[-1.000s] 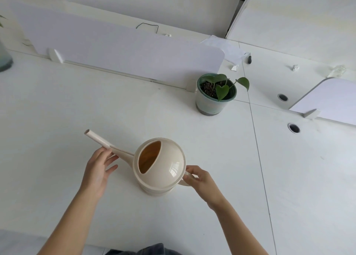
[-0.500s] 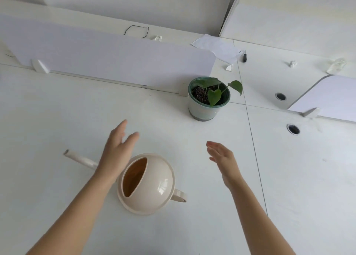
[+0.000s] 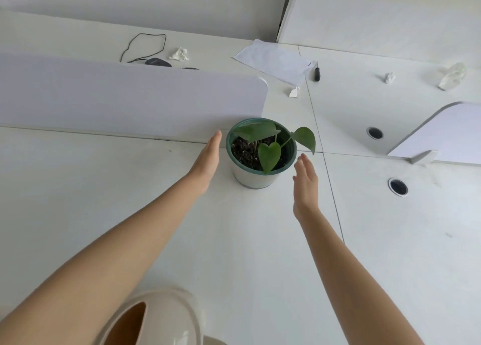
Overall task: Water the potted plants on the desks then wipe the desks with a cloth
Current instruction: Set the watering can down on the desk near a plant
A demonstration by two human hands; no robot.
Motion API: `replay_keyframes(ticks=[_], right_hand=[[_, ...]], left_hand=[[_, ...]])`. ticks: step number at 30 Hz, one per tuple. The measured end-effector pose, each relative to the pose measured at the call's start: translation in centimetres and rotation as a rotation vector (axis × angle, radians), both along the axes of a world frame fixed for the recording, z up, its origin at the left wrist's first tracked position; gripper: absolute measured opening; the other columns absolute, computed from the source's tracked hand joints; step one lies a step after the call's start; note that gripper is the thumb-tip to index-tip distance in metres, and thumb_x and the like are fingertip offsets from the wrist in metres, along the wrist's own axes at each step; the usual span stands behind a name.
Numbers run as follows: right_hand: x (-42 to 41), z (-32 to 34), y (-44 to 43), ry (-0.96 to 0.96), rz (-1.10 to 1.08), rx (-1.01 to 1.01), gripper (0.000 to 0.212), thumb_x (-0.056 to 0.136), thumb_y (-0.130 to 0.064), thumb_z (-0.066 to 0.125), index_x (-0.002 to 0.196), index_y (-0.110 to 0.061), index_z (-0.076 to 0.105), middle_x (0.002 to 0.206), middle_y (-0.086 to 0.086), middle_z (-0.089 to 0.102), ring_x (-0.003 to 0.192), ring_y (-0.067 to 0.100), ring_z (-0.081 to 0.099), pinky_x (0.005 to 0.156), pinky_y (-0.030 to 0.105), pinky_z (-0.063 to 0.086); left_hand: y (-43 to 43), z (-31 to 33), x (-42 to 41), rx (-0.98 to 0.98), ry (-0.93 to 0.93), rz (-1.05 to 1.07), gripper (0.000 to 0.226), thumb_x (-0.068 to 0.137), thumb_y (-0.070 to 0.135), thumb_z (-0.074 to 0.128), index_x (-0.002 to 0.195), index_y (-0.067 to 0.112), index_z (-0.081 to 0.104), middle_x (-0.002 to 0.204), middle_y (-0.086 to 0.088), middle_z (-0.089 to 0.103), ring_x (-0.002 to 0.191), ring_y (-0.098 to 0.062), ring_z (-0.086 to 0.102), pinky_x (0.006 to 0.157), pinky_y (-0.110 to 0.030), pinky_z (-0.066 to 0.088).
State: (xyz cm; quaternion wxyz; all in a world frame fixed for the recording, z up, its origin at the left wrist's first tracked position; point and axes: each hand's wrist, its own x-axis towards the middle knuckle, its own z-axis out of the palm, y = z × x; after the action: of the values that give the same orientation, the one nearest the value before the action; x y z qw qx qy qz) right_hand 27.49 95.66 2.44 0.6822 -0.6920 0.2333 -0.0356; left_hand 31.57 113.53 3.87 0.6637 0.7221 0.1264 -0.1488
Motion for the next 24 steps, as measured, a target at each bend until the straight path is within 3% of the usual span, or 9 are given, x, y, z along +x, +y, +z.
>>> replay_keyframes(ticks=[4, 6, 9, 11, 13, 15, 19, 21, 24], right_hand=[[1.3, -1.5, 0.7, -0.084, 0.066, 0.015, 0.041, 0.099, -0.023, 0.03, 0.14, -0.021, 0.034, 0.129, -0.01, 0.046, 0.126, 0.01, 0.04, 0.11, 0.03, 0.028], [1.5, -2.0, 0.7, -0.123, 0.089, 0.007, 0.039, 0.099, -0.024, 0.028, 0.137, -0.029, 0.034, 0.123, -0.017, 0.047, 0.123, 0.007, 0.041, 0.109, 0.029, 0.03], [2.1, -2.4, -0.2, -0.132, 0.14, -0.019, 0.041, 0.099, -0.03, 0.026, 0.139, -0.029, 0.031, 0.138, -0.011, 0.044, 0.131, 0.01, 0.037, 0.113, 0.034, 0.027], [3.1, -2.5, -0.9, -0.079, 0.173, -0.044, 0.054, 0.094, -0.043, 0.027, 0.144, -0.022, 0.026, 0.15, -0.003, 0.033, 0.138, 0.013, 0.03, 0.116, 0.041, 0.024], [4.0, -2.3, -1.4, -0.023, 0.227, -0.079, 0.075, 0.082, -0.063, 0.027, 0.145, -0.023, 0.022, 0.153, -0.002, 0.028, 0.14, 0.013, 0.025, 0.117, 0.044, 0.021], [4.4, -2.0, -1.7, 0.013, 0.29, -0.089, 0.082, 0.077, -0.071, 0.021, 0.146, -0.027, 0.019, 0.155, -0.004, 0.023, 0.142, 0.011, 0.019, 0.118, 0.043, 0.016], [3.4, -1.8, -2.0, 0.008, 0.21, -0.021, 0.064, 0.091, -0.057, 0.009, 0.147, -0.026, 0.009, 0.155, 0.001, 0.021, 0.143, 0.015, 0.018, 0.118, 0.039, 0.014], [2.4, -1.9, -1.7, -0.035, 0.084, 0.043, 0.055, 0.097, -0.046, 0.011, 0.146, -0.022, 0.015, 0.151, 0.006, 0.031, 0.138, 0.017, 0.03, 0.114, 0.035, 0.022], [1.4, -1.9, -0.5, -0.063, 0.003, 0.126, 0.053, 0.099, -0.04, 0.014, 0.143, -0.014, 0.026, 0.148, 0.006, 0.037, 0.135, 0.017, 0.036, 0.109, 0.032, 0.028]], left_hand=[[-1.3, -2.0, 2.0, -0.113, 0.004, -0.01, 0.052, 0.097, 0.047, 0.014, 0.139, 0.025, 0.035, 0.146, 0.004, 0.039, 0.136, -0.012, 0.033, 0.112, -0.039, 0.026], [-1.8, -2.7, 1.8, -0.144, -0.053, -0.063, 0.05, 0.098, 0.046, 0.014, 0.136, 0.026, 0.039, 0.138, 0.007, 0.047, 0.122, -0.005, 0.044, 0.098, -0.031, 0.039], [-1.9, -3.3, 1.5, -0.164, -0.064, -0.104, 0.054, 0.092, 0.053, 0.019, 0.139, 0.03, 0.033, 0.141, 0.01, 0.044, 0.119, 0.001, 0.043, 0.084, -0.02, 0.039], [-1.9, -3.6, 1.1, -0.179, -0.055, -0.118, 0.074, 0.078, 0.067, 0.023, 0.143, 0.032, 0.025, 0.149, 0.013, 0.033, 0.132, -0.002, 0.032, 0.097, -0.024, 0.035], [-1.9, -3.9, 0.7, -0.16, -0.034, -0.128, 0.097, 0.064, 0.078, 0.026, 0.148, 0.033, 0.007, 0.157, 0.013, 0.011, 0.143, -0.004, 0.012, 0.116, -0.036, 0.017], [-1.8, -4.3, 0.4, -0.13, -0.015, -0.15, 0.106, 0.058, 0.08, 0.025, 0.148, 0.032, -0.004, 0.158, 0.014, -0.001, 0.144, -0.003, 0.001, 0.119, -0.041, 0.004], [-0.5, -4.5, 0.9, -0.097, -0.008, -0.104, 0.094, 0.07, 0.076, 0.02, 0.149, 0.028, 0.003, 0.158, 0.012, 0.0, 0.145, -0.005, 0.0, 0.119, -0.041, 0.003], [-0.3, -4.0, 1.5, -0.125, -0.016, -0.03, 0.07, 0.089, 0.062, 0.014, 0.149, 0.026, 0.001, 0.158, 0.009, 0.003, 0.145, -0.009, 0.006, 0.119, -0.039, 0.007], [-0.6, -2.8, 2.2, -0.157, -0.022, -0.057, 0.056, 0.096, 0.048, 0.007, 0.148, 0.026, 0.009, 0.156, 0.008, 0.017, 0.143, -0.011, 0.016, 0.113, -0.04, 0.013]])
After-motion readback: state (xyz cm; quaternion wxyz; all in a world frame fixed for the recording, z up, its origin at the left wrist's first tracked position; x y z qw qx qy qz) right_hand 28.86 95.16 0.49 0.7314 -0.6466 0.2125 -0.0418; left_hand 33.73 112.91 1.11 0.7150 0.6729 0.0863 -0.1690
